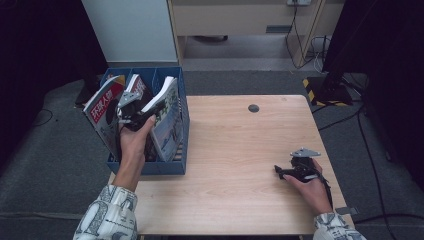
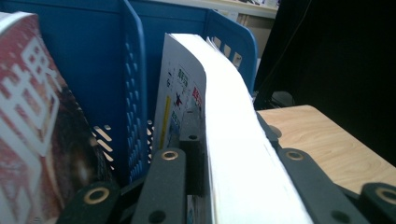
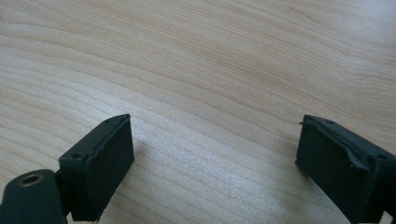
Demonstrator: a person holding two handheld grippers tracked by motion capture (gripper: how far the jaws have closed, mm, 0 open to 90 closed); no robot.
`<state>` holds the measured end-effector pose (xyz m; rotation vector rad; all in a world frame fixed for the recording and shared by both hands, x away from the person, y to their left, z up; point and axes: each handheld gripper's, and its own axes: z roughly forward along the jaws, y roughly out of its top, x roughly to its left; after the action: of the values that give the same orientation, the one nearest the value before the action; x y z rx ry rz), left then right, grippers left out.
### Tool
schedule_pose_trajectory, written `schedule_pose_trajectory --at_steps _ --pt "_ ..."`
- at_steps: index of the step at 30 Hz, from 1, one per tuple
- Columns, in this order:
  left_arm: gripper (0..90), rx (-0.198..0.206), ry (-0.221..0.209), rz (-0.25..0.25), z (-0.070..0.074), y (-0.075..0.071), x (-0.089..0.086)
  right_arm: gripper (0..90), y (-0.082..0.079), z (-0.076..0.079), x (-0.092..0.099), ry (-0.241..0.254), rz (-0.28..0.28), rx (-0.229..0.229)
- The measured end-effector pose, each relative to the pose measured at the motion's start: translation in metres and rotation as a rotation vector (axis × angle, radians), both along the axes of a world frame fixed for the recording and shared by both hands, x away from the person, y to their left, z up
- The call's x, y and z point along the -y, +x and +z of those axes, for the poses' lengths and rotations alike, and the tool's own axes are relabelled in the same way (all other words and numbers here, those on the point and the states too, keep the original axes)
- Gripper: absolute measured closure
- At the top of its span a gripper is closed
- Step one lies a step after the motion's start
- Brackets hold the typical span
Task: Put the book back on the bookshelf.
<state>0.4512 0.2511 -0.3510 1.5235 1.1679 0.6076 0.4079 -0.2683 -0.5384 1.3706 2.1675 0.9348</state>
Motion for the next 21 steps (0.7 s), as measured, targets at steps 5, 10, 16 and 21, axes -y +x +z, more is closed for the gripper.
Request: schedule_pose_trajectory --at_steps 5,10,16,21 --pt "73.0 0.003 -0.035 0.017 0.003 0.001 -0.007 11.1 0.000 0.000 0.000 -0.001 0.000 0.004" --pt "73.2 0.003 -0.035 0.041 0.006 0.004 -0.006 11.1 0.000 0.000 0.000 -0.002 0.002 0.002" --pt "73.1 0.022 -0.024 0.049 0.010 0.007 -0.003 11.1 0.000 0.000 0.000 -0.001 0.001 0.004" --pt "73.1 0.025 -0.020 0.058 0.013 0.013 0.003 11.1 0.000 0.000 0.000 -0.001 0.001 0.003"
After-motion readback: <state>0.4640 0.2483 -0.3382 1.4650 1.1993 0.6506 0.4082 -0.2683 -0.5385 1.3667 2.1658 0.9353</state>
